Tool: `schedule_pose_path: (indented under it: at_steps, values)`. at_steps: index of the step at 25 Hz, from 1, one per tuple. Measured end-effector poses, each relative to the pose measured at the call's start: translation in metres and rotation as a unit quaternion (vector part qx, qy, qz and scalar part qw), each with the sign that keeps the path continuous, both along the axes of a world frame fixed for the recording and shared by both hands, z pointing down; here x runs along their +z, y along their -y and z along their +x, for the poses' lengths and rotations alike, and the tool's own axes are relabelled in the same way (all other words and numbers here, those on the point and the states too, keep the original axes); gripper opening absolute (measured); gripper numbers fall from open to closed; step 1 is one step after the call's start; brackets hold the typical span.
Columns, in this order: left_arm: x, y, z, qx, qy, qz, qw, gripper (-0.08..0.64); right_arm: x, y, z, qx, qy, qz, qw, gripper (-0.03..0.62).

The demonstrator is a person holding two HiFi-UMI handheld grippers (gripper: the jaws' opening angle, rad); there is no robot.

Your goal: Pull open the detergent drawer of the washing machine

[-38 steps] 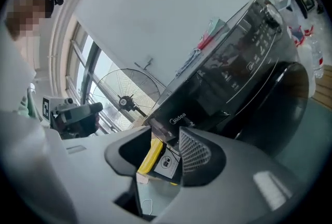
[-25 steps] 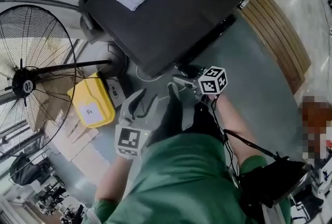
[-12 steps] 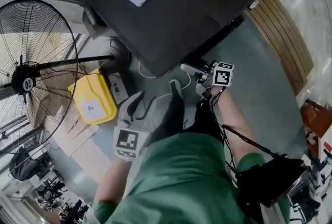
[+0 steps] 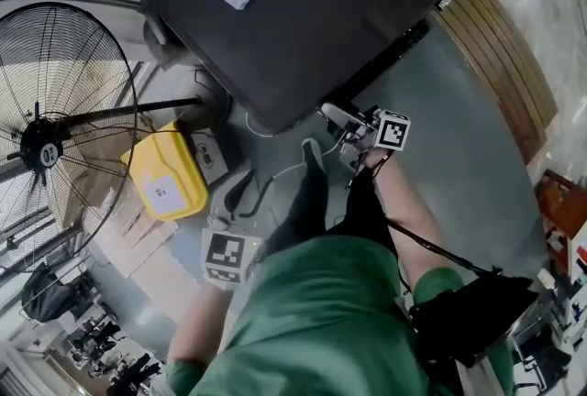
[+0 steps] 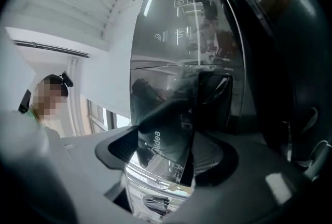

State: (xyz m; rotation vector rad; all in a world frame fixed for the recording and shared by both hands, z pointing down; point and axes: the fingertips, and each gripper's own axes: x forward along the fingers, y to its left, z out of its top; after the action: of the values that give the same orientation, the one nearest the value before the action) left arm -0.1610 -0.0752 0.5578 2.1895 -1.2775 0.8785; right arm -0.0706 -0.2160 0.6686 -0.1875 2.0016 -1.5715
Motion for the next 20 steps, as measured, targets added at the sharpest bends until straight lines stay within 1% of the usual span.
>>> schedule_pose_path:
  at_steps: [2, 5, 9, 11, 13, 17, 20]
  values:
    - [0.001, -0.005, 0.001, 0.001, 0.001, -0.003, 1.0, 0.141, 0.0, 0.0, 0.0, 0.007, 0.003, -0.003, 1.0, 0.316]
    - [0.002, -0.015, 0.004, 0.003, 0.007, -0.008, 0.9999, 0.138, -0.004, 0.0, 0.003, 0.023, 0.003, 0.01, 1.0, 0.316]
    - [0.004, -0.028, 0.011, 0.006, 0.011, -0.016, 0.9998, 0.137, -0.003, -0.001, 0.008, 0.03, 0.01, 0.004, 0.999, 0.31]
    - [0.003, -0.03, 0.014, 0.001, 0.001, -0.024, 0.9997, 0.135, -0.003, -0.005, 0.011, 0.025, 0.014, 0.0, 1.0, 0.301]
    - [0.001, -0.029, 0.015, -0.011, -0.018, -0.031, 0.9993, 0.133, -0.004, -0.016, 0.022, 0.024, 0.025, -0.005, 0.999, 0.265]
    - [0.003, -0.02, 0.015, -0.019, -0.034, -0.028, 0.9989, 0.13, 0.0, -0.049, 0.053, 0.04, 0.036, -0.017, 0.998, 0.27]
    - [0.004, -0.01, 0.024, -0.013, -0.043, -0.028, 0.9986, 0.127, 0.001, -0.067, 0.069, 0.042, 0.029, -0.022, 0.998, 0.27]
